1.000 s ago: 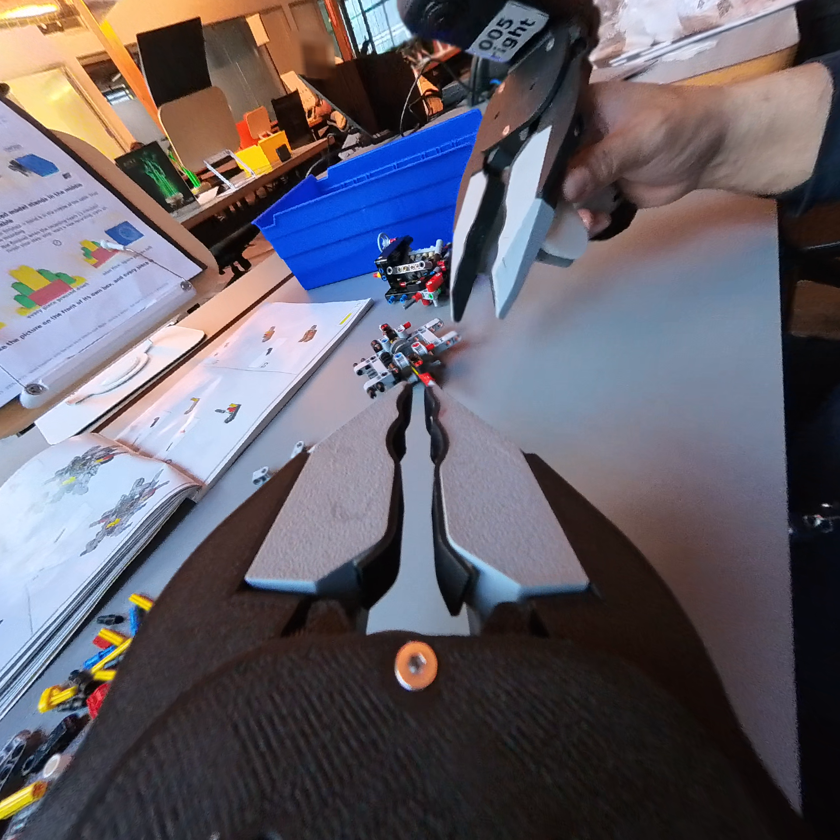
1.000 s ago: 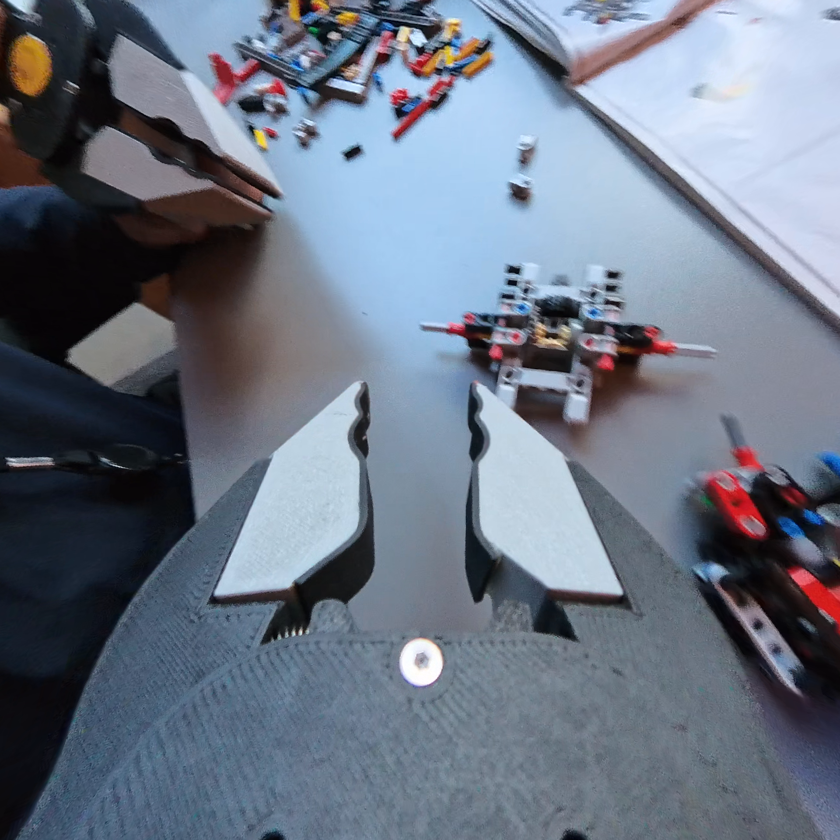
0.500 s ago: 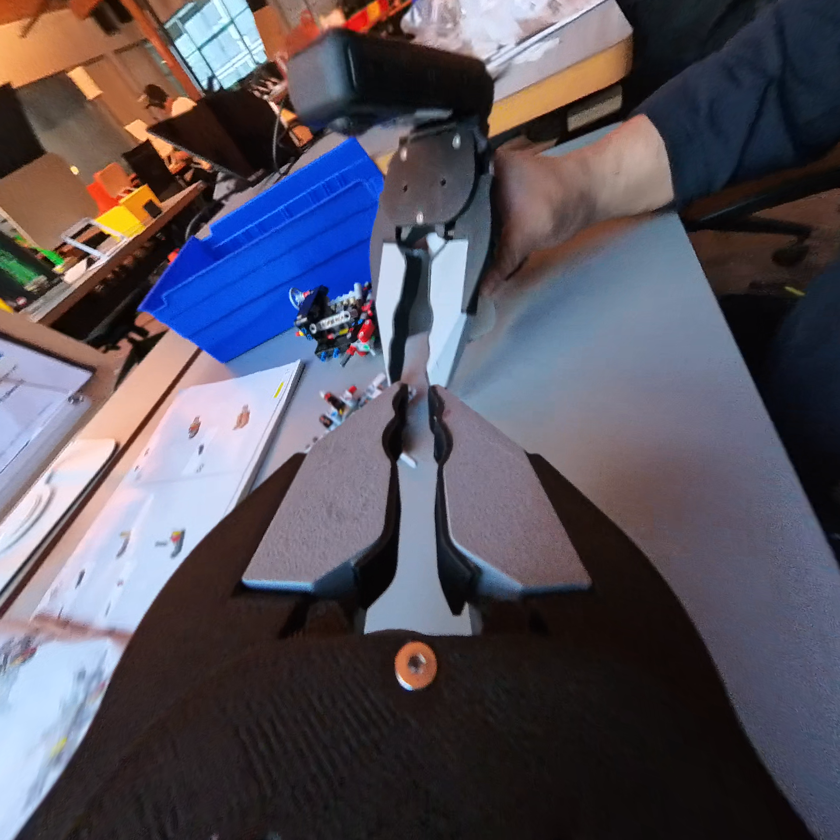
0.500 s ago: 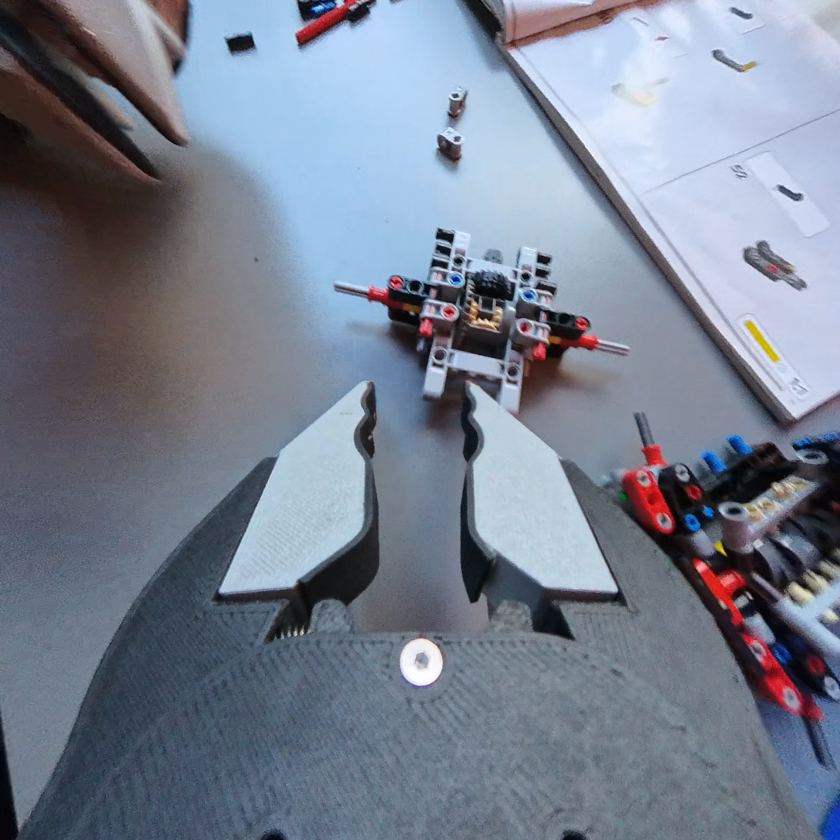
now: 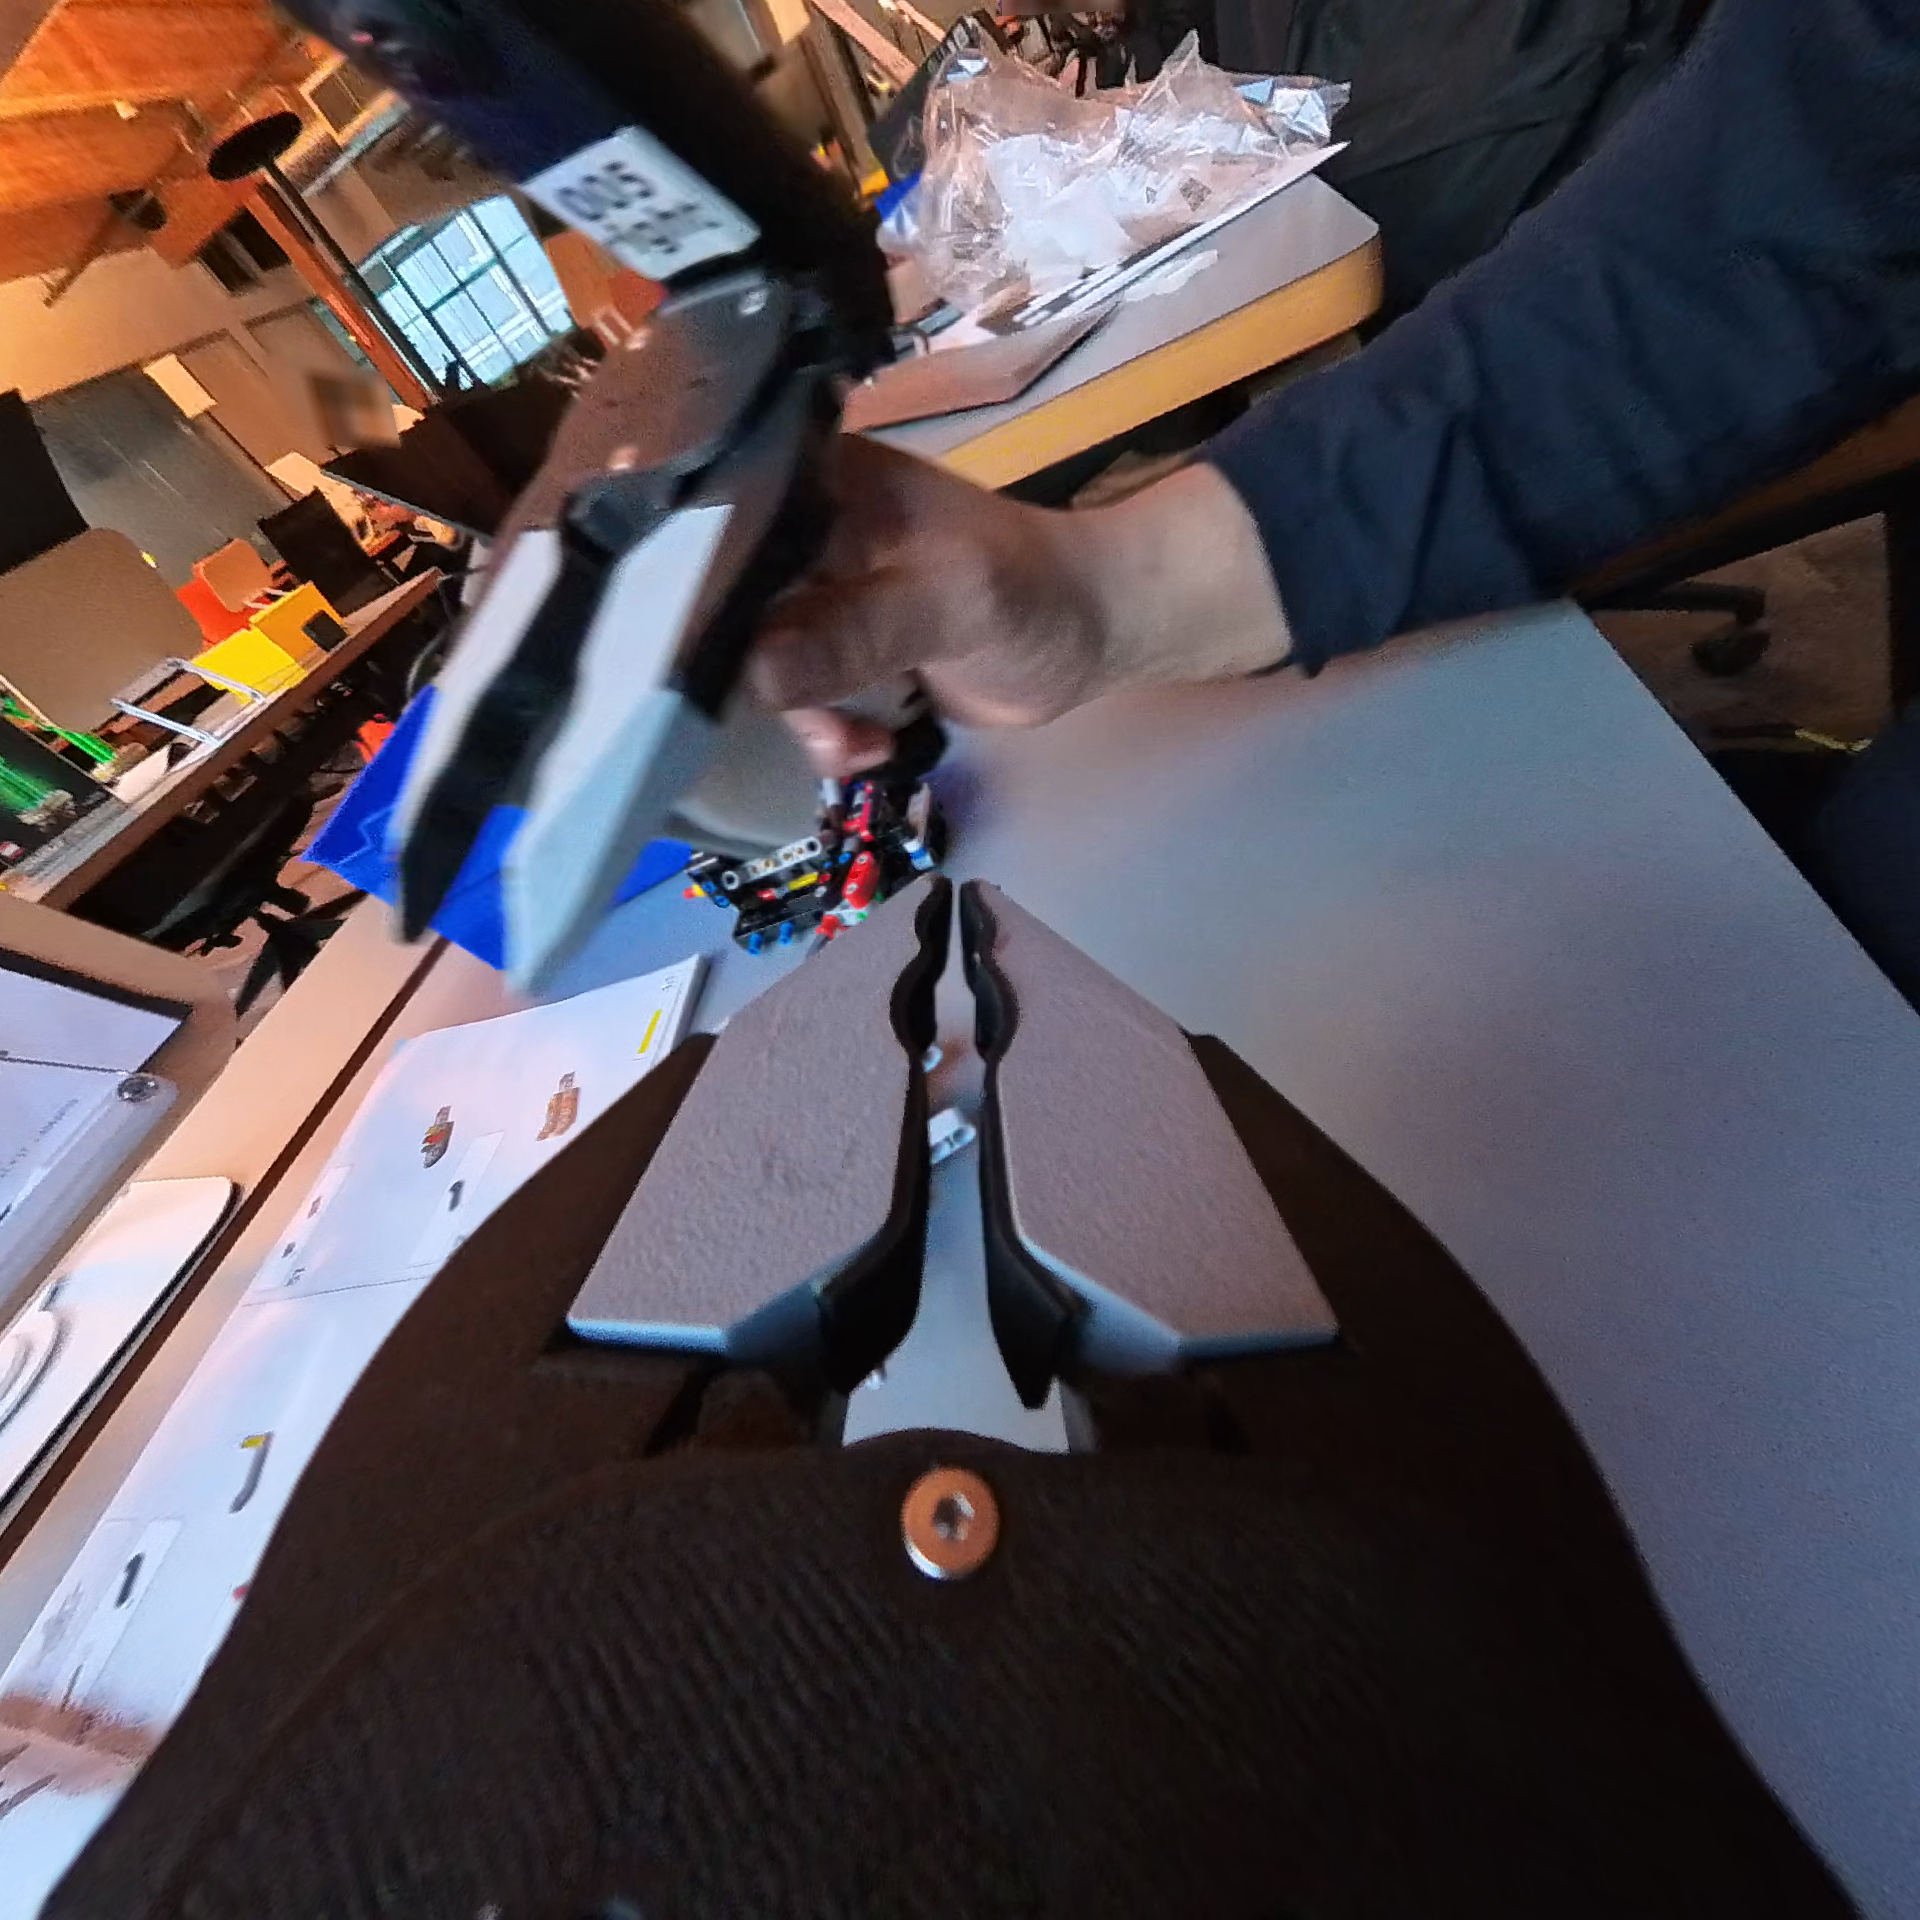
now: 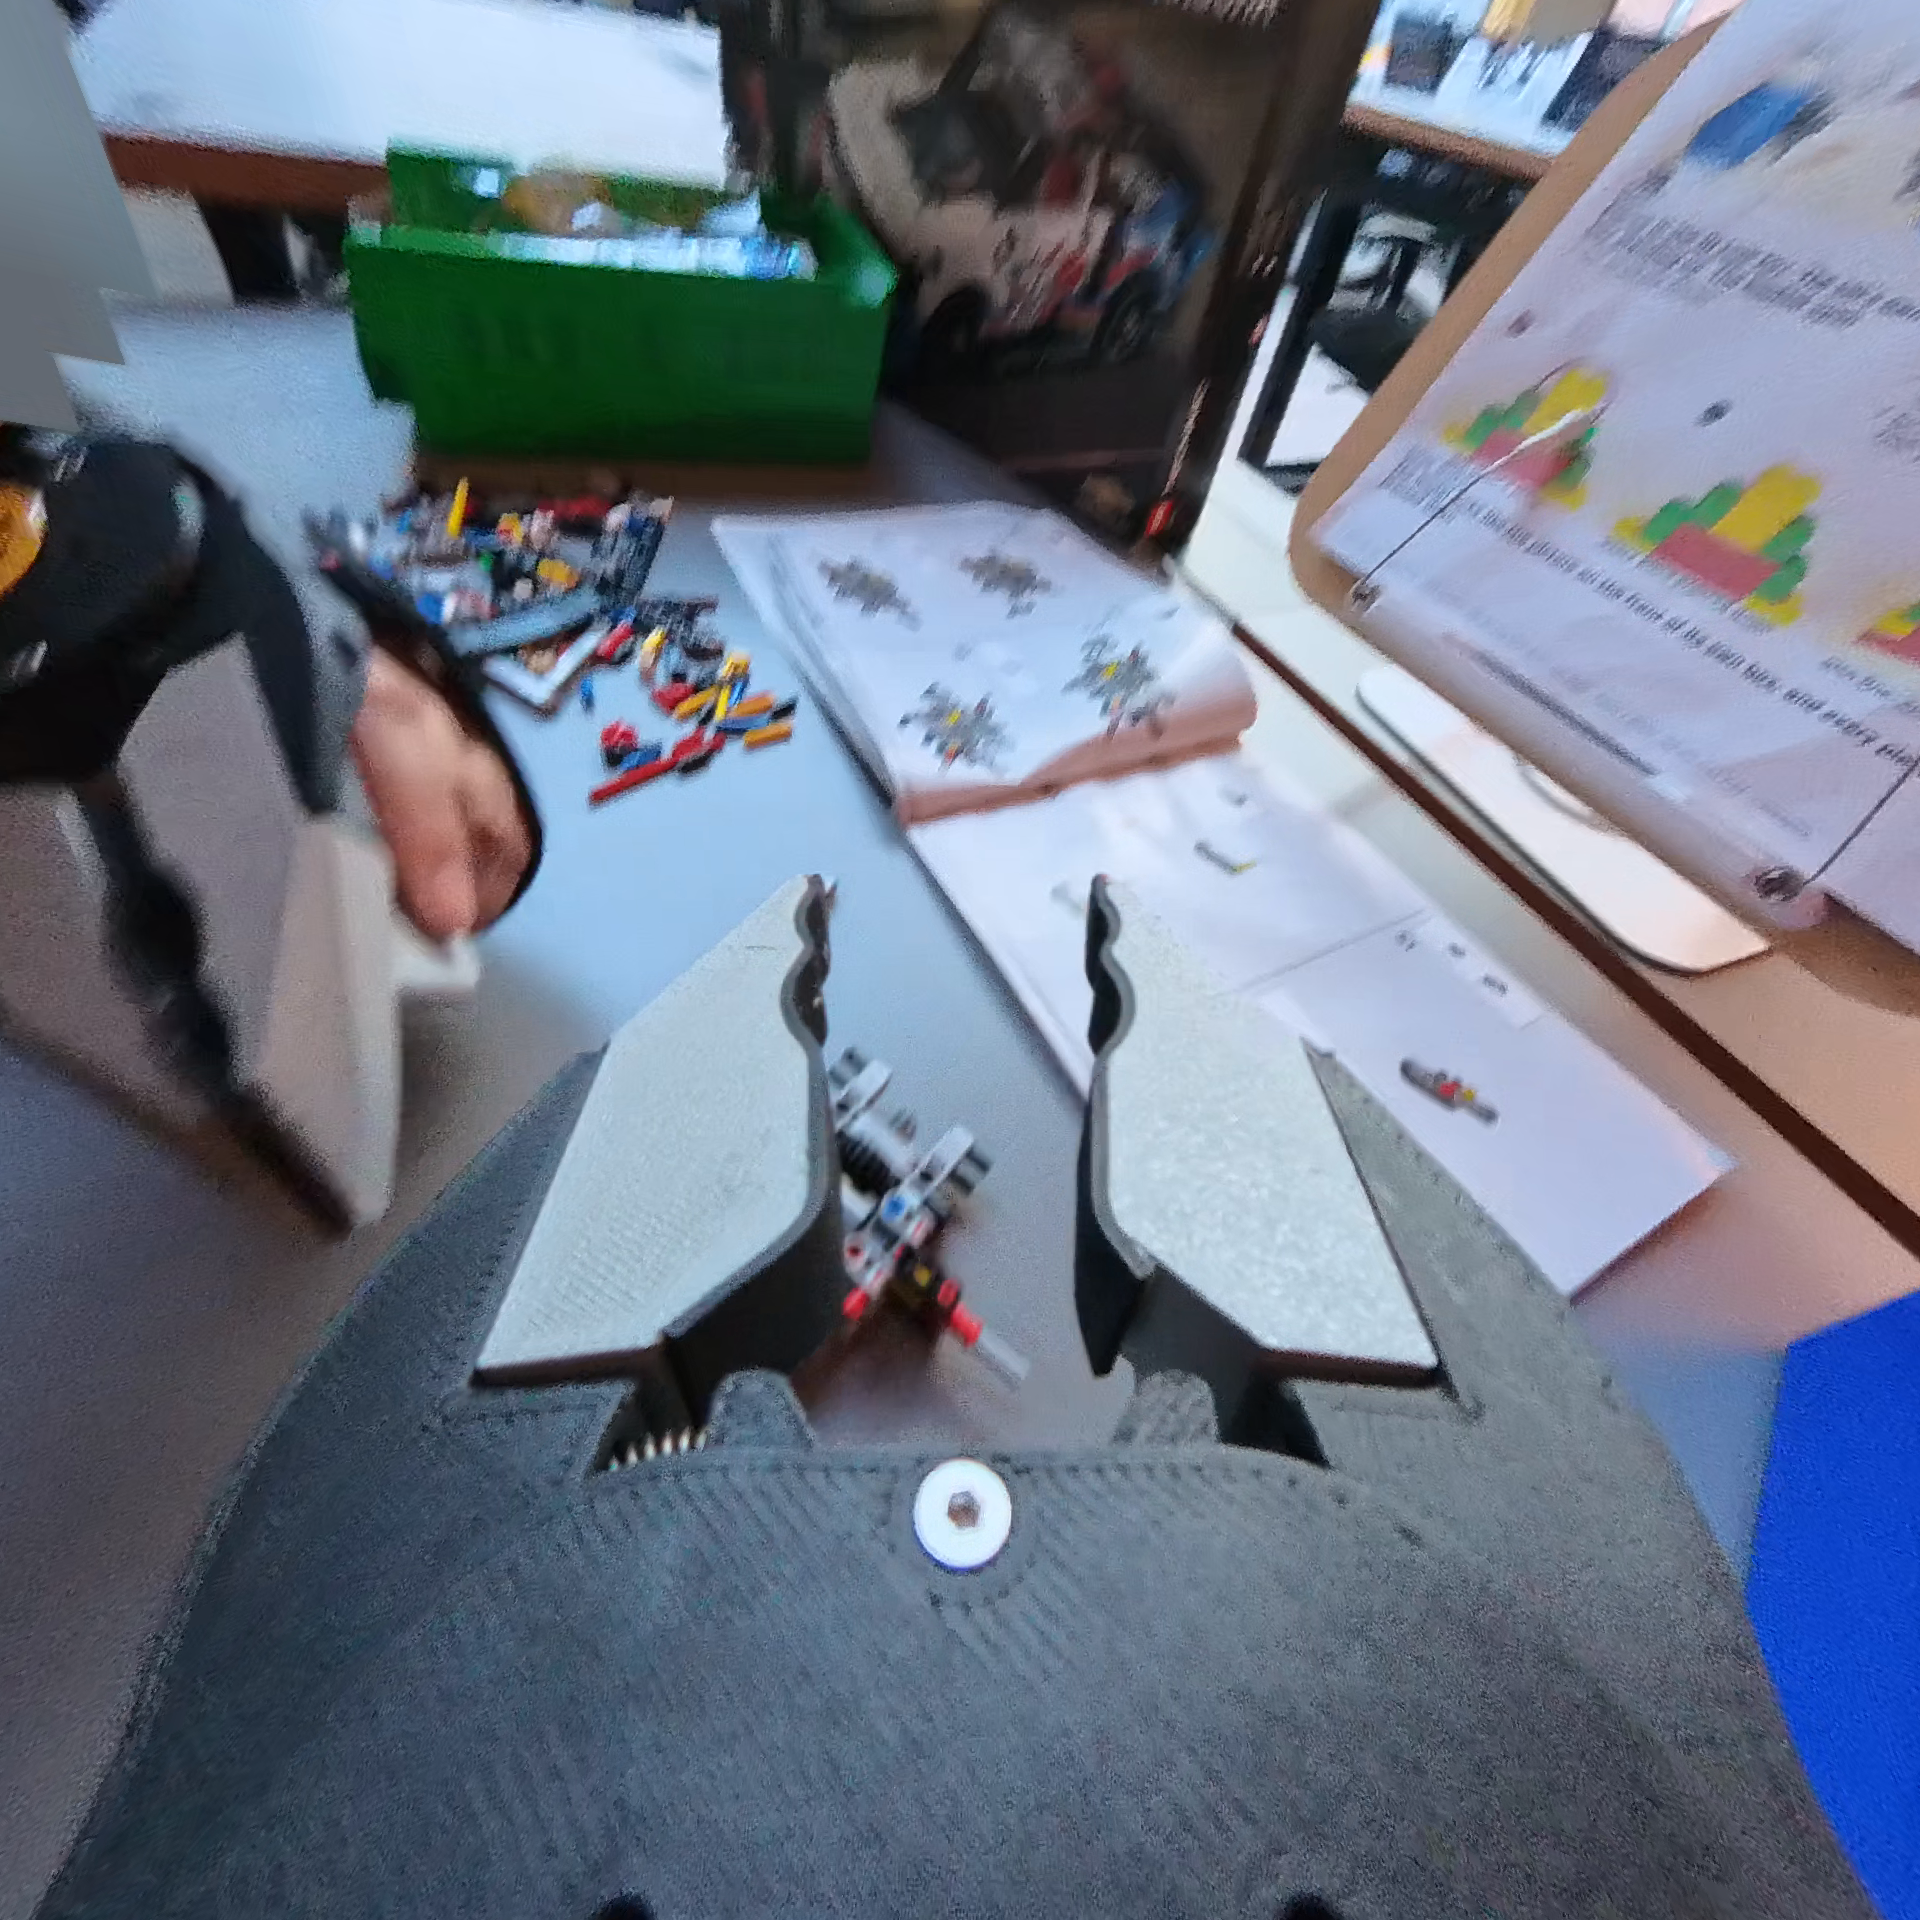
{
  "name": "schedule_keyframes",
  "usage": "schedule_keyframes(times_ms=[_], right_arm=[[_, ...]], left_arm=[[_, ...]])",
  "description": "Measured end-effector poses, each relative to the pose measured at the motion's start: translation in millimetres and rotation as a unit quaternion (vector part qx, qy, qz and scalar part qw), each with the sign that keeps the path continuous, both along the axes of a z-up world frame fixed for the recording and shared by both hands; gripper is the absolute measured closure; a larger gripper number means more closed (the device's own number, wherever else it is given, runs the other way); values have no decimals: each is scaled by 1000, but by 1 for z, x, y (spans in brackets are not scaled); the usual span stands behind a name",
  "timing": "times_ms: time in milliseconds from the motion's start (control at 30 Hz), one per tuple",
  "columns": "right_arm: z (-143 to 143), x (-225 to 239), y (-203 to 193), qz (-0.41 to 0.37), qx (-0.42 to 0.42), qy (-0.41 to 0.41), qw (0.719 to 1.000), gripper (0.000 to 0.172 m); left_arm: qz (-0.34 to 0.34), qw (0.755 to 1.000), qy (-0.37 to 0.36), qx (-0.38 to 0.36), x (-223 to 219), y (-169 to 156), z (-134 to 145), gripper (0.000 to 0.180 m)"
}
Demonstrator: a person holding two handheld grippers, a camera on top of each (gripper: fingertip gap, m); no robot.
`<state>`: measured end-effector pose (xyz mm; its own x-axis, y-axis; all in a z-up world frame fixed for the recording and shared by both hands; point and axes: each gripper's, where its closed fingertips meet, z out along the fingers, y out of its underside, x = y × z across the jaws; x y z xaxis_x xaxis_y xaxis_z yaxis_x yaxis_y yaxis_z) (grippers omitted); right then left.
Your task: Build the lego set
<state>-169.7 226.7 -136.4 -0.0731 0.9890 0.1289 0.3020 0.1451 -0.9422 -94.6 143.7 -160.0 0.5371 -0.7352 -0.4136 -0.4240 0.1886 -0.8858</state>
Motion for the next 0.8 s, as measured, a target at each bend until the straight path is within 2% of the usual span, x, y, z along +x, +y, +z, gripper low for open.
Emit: schedule_keyframes(times_ms=[100, 167, 333, 800], right_arm=[[13, -20, 7, 6, -27, 60, 998, 124], [11, -27, 7, 15, -33, 73, 997, 124], [-16, -26, 0, 31, -34, 37, 998, 125], [-22, -27, -10, 54, -46, 33, 997, 127]], left_arm=[[-7, 1000, 22, -6, 5, -1, -12, 180], [-9, 999, 32, -12, 6, 0, -19, 180], [-3, 1000, 25, -18, 5, 4, -20, 180], [18, 999, 24, -17, -5, 12, -20, 180]])
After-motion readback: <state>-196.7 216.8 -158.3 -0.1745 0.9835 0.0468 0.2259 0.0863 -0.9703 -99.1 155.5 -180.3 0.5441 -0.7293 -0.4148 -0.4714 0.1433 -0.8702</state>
